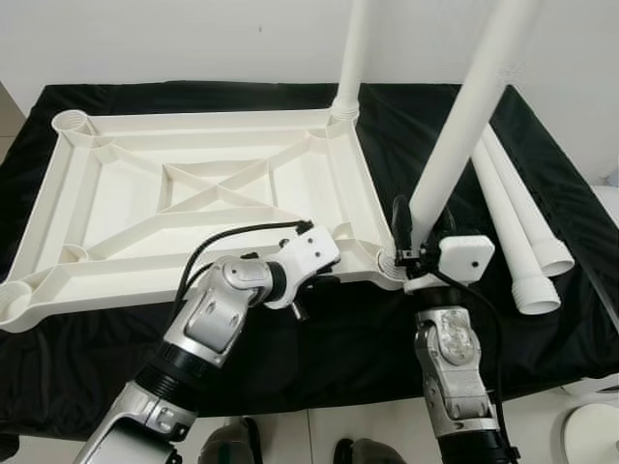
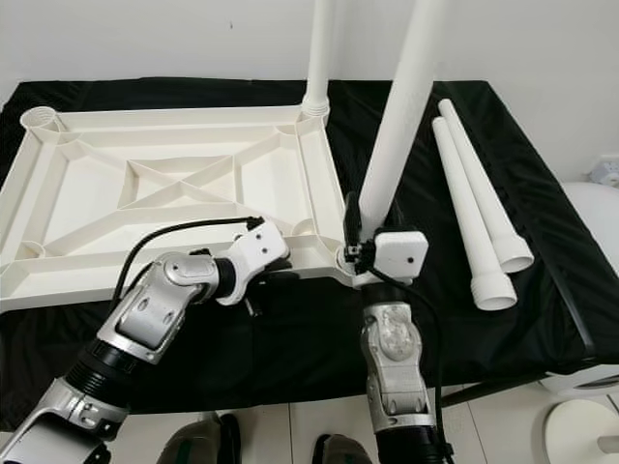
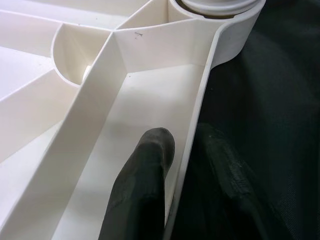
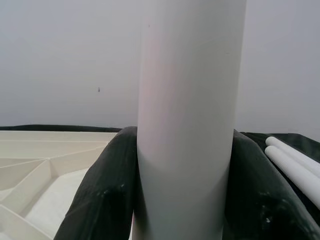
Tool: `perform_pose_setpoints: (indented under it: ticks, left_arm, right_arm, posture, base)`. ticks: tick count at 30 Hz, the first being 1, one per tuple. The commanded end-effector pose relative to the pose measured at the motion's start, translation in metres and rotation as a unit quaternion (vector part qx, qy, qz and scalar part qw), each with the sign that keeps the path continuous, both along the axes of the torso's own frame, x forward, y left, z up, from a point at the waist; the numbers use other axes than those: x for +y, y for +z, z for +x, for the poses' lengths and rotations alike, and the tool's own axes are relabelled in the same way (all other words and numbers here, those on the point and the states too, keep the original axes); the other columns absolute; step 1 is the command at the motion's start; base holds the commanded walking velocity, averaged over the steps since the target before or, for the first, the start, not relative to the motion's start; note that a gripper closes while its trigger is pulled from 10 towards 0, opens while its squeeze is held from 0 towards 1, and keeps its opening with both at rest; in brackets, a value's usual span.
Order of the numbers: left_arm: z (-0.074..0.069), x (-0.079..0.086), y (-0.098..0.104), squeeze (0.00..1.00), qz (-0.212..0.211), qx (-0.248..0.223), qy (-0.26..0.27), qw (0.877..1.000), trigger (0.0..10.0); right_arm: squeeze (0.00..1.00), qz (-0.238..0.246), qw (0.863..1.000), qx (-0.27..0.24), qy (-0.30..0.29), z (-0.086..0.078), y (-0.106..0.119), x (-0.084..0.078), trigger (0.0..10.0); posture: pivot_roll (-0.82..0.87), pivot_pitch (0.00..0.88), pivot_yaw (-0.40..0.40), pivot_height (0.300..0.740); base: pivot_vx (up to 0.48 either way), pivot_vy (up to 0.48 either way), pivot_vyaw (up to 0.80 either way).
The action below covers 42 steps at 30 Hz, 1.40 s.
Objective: Building children table
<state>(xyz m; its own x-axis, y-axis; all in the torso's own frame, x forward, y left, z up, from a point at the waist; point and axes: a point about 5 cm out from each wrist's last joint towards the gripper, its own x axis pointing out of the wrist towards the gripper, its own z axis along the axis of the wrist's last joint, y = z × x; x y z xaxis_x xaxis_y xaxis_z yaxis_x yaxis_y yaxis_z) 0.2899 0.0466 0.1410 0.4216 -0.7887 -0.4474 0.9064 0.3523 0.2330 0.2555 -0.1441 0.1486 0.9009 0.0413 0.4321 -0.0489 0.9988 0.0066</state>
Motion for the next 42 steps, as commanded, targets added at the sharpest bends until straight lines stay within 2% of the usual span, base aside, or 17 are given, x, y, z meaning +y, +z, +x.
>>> perform_pose_setpoints:
  ticks: [1, 3, 8, 16, 24, 32, 38, 42]
  left_arm:
    - [0.004, -0.002, 0.022, 0.00, -0.027, -0.059, 0.020, 0.998, 10.0]
    - [0.004, -0.002, 0.022, 0.00, -0.027, -0.059, 0.020, 0.998, 10.0]
    - [0.003, -0.002, 0.022, 0.00, -0.027, -0.058, 0.019, 0.998, 10.0]
    - [0.003, -0.002, 0.022, 0.00, -0.026, -0.058, 0.017, 0.998, 10.0]
    - [0.004, -0.002, 0.023, 0.00, -0.027, -0.060, 0.015, 0.998, 10.0]
    - [0.004, -0.003, 0.023, 0.00, -0.027, -0.060, 0.014, 0.998, 10.0]
    - [0.004, -0.001, 0.023, 0.00, -0.027, -0.062, 0.019, 0.998, 10.0]
    - [0.004, -0.001, 0.023, 0.00, -0.028, -0.061, 0.021, 0.998, 10.0]
  right_arm:
    - [0.00, 0.007, 0.987, 0.154, -0.049, -0.015, -0.063, -0.029, 10.0]
    - [0.00, 0.017, 0.987, 0.154, -0.045, -0.015, -0.063, -0.029, 10.0]
    - [0.00, 0.002, 0.986, 0.159, -0.051, -0.018, -0.069, -0.033, 10.0]
    - [0.00, 0.042, 0.982, 0.174, -0.065, -0.017, -0.076, -0.042, 10.0]
    - [0.00, 0.059, 0.979, 0.182, -0.066, -0.020, -0.084, -0.047, 10.0]
    - [0.00, 0.026, 0.983, 0.174, -0.052, -0.017, -0.080, -0.043, 10.0]
    - [0.00, -0.033, 0.987, 0.159, -0.019, -0.010, -0.071, -0.033, 10.0]
    - [0.00, -0.033, 0.988, 0.154, -0.013, -0.007, -0.068, -0.031, 10.0]
  posture:
    - [0.00, 0.111, 0.019, 0.740]
    - [0.00, 0.110, 0.020, 0.740]
    - [0.00, 0.107, 0.021, 0.740]
    - [0.00, 0.102, 0.026, 0.740]
    - [0.00, 0.095, 0.026, 0.740]
    - [0.00, 0.095, 0.024, 0.740]
    - [0.00, 0.099, 0.017, 0.740]
    - [0.00, 0.100, 0.016, 0.740]
  base:
    - [0.000, 0.000, 0.00]
    - [0.000, 0.000, 0.00]
    - [0.000, 0.000, 0.00]
    - [0.000, 0.000, 0.00]
    - [0.000, 0.000, 0.00]
    - [0.000, 0.000, 0.00]
    - [0.000, 0.000, 0.00]
    - [0.000, 0.000, 0.00]
